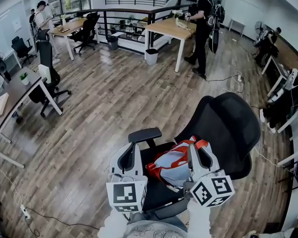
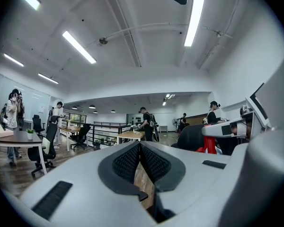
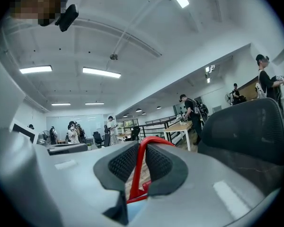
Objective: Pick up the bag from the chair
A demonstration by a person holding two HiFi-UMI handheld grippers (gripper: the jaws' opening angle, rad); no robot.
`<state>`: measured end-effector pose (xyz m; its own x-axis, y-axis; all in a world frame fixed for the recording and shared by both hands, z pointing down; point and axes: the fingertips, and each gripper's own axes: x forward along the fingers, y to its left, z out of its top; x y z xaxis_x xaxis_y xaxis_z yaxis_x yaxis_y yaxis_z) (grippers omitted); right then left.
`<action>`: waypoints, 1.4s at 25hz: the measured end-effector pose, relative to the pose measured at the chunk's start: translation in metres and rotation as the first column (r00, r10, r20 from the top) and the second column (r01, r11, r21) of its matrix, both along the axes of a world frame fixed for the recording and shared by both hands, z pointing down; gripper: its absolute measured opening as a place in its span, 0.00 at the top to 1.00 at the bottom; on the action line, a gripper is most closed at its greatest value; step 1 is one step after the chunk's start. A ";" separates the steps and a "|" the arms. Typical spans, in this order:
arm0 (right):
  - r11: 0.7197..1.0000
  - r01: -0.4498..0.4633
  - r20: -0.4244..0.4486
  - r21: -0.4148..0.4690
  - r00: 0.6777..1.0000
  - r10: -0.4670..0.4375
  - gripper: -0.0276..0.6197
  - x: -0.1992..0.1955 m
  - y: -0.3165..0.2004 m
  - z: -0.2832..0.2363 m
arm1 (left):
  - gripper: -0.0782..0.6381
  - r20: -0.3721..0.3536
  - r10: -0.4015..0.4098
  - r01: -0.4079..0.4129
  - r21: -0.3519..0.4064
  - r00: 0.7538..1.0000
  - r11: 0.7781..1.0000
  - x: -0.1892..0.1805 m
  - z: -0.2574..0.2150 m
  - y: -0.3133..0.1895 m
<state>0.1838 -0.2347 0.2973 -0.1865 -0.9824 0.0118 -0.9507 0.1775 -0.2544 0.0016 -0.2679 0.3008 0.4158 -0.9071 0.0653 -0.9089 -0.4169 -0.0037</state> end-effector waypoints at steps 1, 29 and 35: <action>1.000 -0.005 -0.001 0.003 1.000 0.005 0.87 0.000 0.002 -0.002 | 0.88 -0.002 0.000 0.000 0.000 1.000 1.000 0.000 -0.001 0.001; 0.999 -0.029 0.016 0.021 0.999 0.028 0.87 -0.001 0.017 -0.014 | 0.88 -0.023 -0.021 0.021 0.024 1.000 0.999 -0.015 -0.017 0.010; 0.999 -0.030 0.010 0.020 1.000 0.030 0.87 0.002 0.016 -0.012 | 0.88 -0.027 -0.018 0.018 0.022 0.999 1.000 -0.012 -0.015 0.011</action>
